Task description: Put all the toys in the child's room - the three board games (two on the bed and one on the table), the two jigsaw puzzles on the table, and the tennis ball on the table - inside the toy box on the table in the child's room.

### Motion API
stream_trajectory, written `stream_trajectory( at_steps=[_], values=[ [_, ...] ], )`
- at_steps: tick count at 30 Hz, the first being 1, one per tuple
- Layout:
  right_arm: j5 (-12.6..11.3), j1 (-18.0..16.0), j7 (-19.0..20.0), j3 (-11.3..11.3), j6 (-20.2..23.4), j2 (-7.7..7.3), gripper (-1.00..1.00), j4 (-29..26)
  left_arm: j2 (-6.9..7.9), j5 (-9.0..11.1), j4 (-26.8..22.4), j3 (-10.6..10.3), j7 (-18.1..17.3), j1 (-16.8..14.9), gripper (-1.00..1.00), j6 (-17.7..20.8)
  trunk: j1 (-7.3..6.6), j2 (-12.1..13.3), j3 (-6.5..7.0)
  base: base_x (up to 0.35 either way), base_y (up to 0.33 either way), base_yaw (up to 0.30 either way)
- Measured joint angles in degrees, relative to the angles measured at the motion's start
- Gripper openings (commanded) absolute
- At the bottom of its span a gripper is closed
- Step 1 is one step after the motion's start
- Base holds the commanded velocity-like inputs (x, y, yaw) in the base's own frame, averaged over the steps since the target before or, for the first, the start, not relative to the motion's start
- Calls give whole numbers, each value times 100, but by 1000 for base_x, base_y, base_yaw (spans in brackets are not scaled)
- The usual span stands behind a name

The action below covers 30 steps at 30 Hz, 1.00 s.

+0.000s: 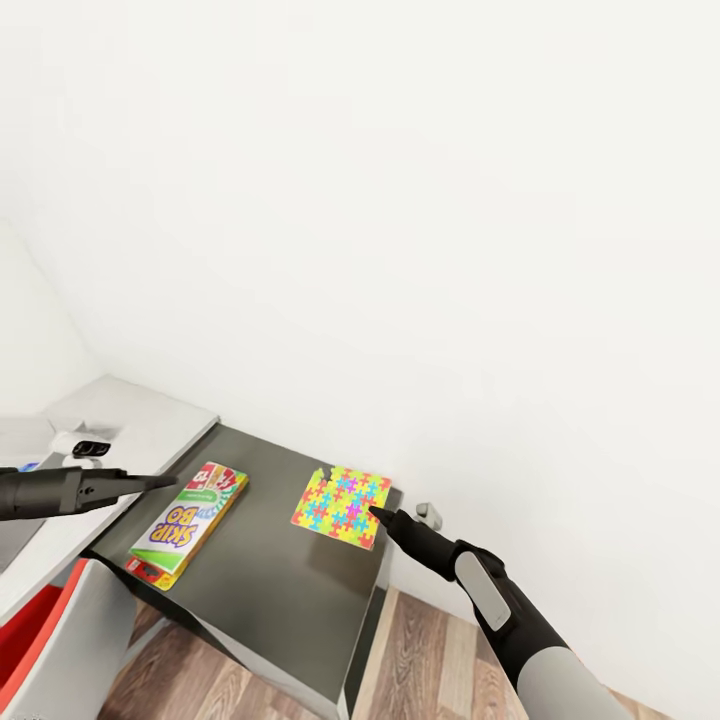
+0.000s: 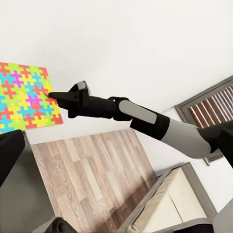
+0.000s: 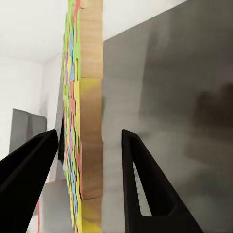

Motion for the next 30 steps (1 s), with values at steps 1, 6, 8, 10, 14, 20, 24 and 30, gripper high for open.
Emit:
stream_trajectory(
  at_steps=[1,6,8,10,14,20,24,30],
  values=[
    [0,0,0,0,0,0,-100,0,0,2,0,4,0,0,100,0,0,0,9,0,0,88],
    [1,-1,0,0,0,0,-100,-1,-4,2,0,-4,0,0,100,0,0,0,57,0,0,88],
    [2,-1,0,0,-3,0,-100,-6,-7,1,0,-9,0,0,100,0,0,0,76,0,0,88],
    [2,-2,0,0,-6,0,-100,-5,-8,2,0,-7,0,0,100,0,0,0,94,-3,0,88],
    [8,-8,0,0,-3,1,-100,-8,-8,3,1,-5,0,0,100,0,2,0,132,-125,0,88],
    [17,-8,0,0,-7,1,-100,-8,-8,1,0,-6,0,0,100,0,3,0,189,-269,0,88],
    [23,-9,0,0,-8,0,-100,-9,-8,-14,0,-5,0,0,100,0,1,0,226,-71,0,90],
    [32,-9,0,0,-9,0,-100,-7,-8,-23,1,-4,0,0,100,0,0,0,283,-11,0,91]
  ],
)
